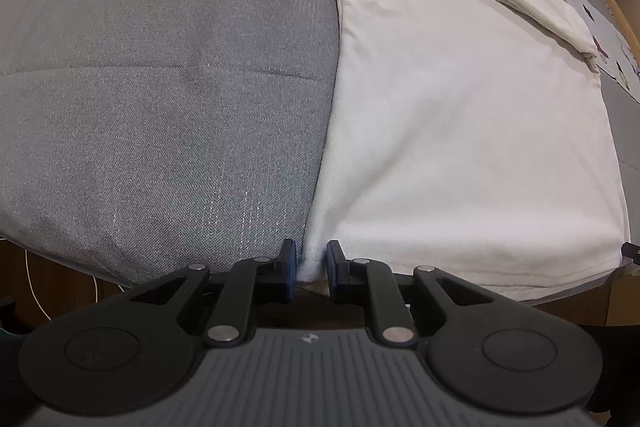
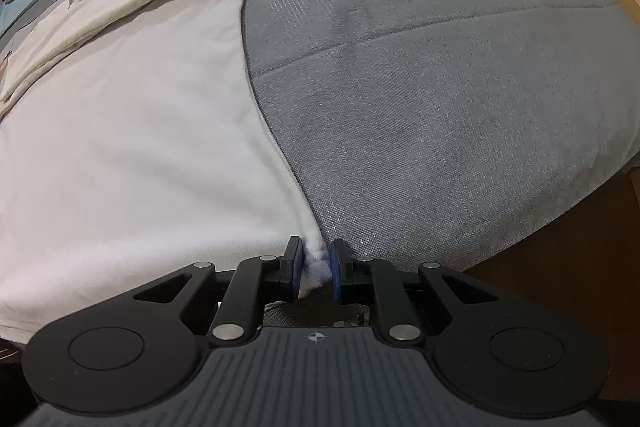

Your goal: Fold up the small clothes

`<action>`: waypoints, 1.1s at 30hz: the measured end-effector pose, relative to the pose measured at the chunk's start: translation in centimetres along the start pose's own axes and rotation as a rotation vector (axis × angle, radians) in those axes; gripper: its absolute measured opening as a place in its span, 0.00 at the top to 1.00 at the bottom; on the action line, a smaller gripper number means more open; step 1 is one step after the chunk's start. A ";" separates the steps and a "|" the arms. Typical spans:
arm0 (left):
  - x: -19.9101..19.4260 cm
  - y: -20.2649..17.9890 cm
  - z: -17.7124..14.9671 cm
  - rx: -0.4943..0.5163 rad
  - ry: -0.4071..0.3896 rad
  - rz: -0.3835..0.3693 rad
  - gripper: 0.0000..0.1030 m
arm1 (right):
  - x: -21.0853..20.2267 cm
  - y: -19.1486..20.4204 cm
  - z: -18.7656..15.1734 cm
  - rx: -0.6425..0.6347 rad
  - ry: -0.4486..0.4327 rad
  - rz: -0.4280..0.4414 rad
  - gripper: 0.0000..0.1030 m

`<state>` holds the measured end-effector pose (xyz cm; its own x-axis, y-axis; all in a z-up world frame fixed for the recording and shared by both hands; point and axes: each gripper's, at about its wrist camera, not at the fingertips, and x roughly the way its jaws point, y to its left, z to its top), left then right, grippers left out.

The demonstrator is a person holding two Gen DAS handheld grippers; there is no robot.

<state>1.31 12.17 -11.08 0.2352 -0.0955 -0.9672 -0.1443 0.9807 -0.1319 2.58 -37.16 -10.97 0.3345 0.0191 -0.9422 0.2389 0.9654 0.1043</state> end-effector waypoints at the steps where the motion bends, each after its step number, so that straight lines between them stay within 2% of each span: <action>1: 0.0 0.0 0.0 0.000 0.000 0.000 0.84 | 0.0 0.0 0.0 0.000 0.000 0.001 0.85; 17: 0.4 -0.4 0.0 0.009 0.006 0.007 0.83 | -0.2 0.1 -0.3 -0.001 -0.004 -0.001 0.86; 21: 0.5 -0.6 0.0 0.019 0.009 0.007 0.84 | -0.3 0.1 -0.4 0.004 -0.009 0.003 0.89; 27: -0.4 -1.1 -0.2 0.040 -0.034 0.000 0.92 | -1.3 -0.1 -0.2 0.025 -0.047 0.034 0.93; 30: -2.3 -1.2 -0.2 0.048 -0.094 -0.025 0.93 | -3.0 -0.5 0.5 0.072 -0.088 0.090 0.93; 33: -5.2 -1.3 0.0 0.069 -0.159 -0.082 0.94 | -6.4 -0.9 1.4 0.124 -0.181 0.203 0.94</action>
<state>0.22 11.42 -5.87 0.3933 -0.1523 -0.9067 -0.0536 0.9807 -0.1879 1.46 -38.54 -4.59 0.5410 0.1511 -0.8273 0.2564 0.9073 0.3334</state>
